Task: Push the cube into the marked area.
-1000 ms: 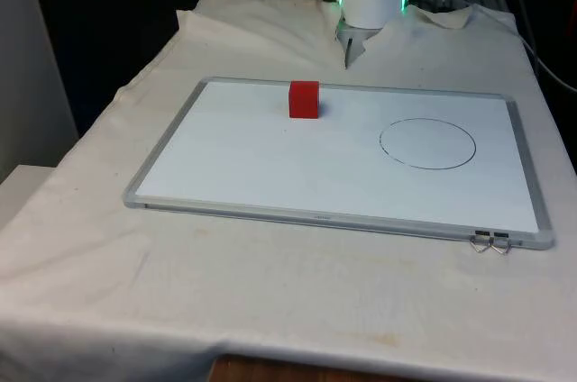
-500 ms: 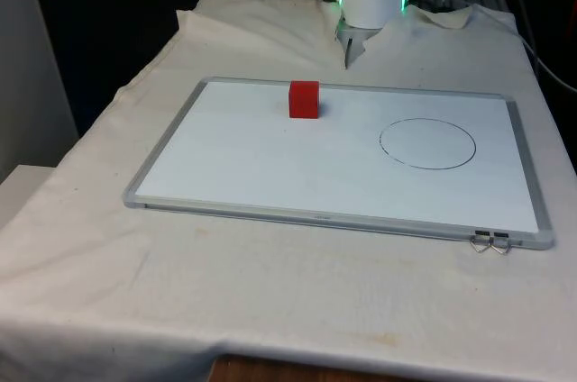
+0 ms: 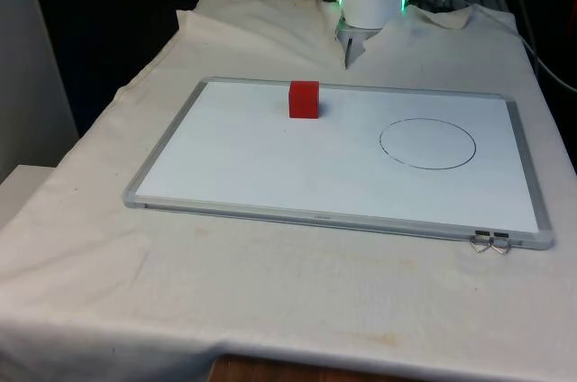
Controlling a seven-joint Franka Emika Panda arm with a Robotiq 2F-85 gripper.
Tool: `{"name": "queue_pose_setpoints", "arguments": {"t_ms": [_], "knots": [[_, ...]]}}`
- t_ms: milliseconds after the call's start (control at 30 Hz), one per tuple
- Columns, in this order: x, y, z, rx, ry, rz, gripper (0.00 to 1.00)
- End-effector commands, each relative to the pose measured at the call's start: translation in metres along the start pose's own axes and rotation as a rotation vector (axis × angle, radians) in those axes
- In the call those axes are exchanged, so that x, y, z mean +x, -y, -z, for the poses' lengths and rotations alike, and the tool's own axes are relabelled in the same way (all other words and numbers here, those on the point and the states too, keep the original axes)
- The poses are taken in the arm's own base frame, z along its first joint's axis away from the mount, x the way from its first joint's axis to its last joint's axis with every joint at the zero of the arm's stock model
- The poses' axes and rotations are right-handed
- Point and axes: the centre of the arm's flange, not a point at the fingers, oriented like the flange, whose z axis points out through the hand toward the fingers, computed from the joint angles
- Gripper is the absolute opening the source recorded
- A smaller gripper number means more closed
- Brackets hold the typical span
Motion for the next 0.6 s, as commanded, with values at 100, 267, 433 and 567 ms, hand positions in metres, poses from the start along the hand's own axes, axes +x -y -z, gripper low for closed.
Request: {"name": "queue_pose_setpoints", "arguments": {"t_ms": [100, 267, 433, 567], "knots": [[-0.014, -0.013, -0.010, 0.001, -0.031, 0.003, 0.00], [-0.024, -0.025, -0.021, 0.005, -0.043, 0.005, 0.00], [-0.033, -0.037, -0.033, 0.010, -0.054, 0.009, 0.00], [-0.041, -0.049, -0.045, 0.014, -0.063, 0.012, 0.00]]}}
